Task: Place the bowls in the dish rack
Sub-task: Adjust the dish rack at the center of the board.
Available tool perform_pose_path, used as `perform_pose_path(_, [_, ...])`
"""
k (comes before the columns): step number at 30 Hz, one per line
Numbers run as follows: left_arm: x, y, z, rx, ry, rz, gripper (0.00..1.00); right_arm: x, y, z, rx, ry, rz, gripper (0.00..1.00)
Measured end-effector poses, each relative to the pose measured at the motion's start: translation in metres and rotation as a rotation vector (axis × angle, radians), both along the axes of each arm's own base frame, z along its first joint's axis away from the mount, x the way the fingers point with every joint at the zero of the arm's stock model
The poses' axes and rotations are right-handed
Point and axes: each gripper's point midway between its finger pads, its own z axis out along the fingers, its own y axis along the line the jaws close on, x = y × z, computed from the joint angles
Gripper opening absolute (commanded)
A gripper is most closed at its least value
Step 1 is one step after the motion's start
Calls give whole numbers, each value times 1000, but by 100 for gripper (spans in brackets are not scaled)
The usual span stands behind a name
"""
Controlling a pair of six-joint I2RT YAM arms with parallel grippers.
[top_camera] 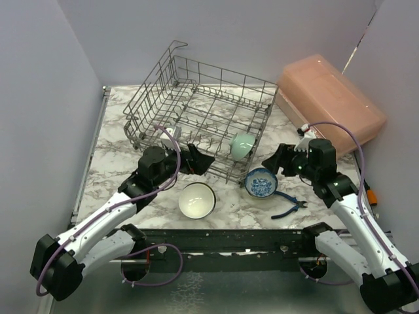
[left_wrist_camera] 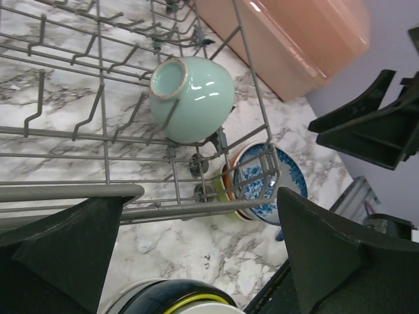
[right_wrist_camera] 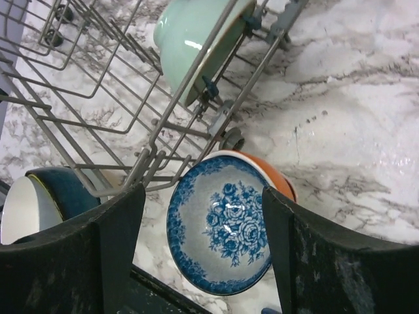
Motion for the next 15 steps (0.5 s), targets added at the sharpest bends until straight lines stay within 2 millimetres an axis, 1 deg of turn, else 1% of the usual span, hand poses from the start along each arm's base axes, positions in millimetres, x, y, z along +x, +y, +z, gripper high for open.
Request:
perform_pose_path(4, [-2,-15,3,-76,1,-59,99,-11,-5,-14,19,49,-40,73])
perform_pose_path(9, [-6,-23,8,-127,11,-99,99,-26,-12,-40,24,133,-92,71])
perform_pose_path(12, [-8,-24,13,-146,1,-111,99,-30,-15,-47,27,161,-119,69])
perform_pose_path(15, [-12,-24,17,-149,-11,-121,99,-29,-19,-48,19,167,-150,67])
